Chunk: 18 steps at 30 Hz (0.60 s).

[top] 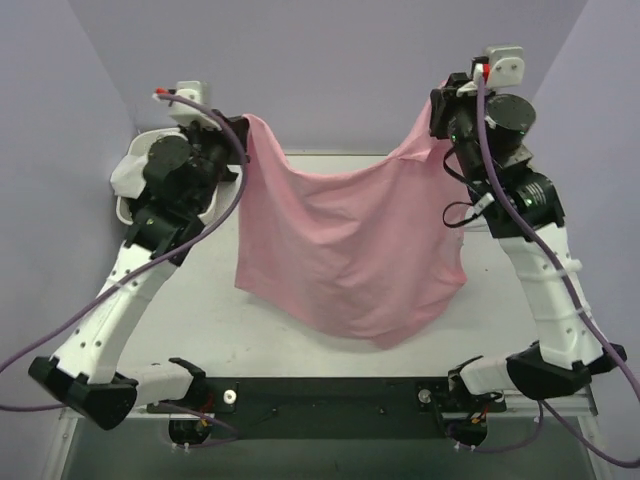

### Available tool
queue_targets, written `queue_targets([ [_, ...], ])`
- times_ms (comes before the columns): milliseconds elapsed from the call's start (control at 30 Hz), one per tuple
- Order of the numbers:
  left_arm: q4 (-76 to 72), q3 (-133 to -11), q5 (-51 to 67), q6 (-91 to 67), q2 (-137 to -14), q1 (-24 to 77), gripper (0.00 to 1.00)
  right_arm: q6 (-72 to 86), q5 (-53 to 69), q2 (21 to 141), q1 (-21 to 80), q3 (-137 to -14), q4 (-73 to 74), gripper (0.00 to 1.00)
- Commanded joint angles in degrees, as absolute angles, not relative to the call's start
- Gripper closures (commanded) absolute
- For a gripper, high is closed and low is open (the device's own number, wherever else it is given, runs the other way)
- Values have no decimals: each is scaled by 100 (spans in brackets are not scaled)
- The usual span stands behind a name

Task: Fold and stack the t-shirts

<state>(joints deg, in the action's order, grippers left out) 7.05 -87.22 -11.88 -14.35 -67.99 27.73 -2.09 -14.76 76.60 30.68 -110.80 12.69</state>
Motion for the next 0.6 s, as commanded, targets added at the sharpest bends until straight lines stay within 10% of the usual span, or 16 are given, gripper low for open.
queue_targets([
  [0,133,-8061,-1757,-1625,-7513,2786,100,903,-879,8242,2277,-10390,1047,100],
  [567,201,-8604,-2461,-2751,-11232,1469,100,1582,-483,11778,1354,-10916,1116,100],
])
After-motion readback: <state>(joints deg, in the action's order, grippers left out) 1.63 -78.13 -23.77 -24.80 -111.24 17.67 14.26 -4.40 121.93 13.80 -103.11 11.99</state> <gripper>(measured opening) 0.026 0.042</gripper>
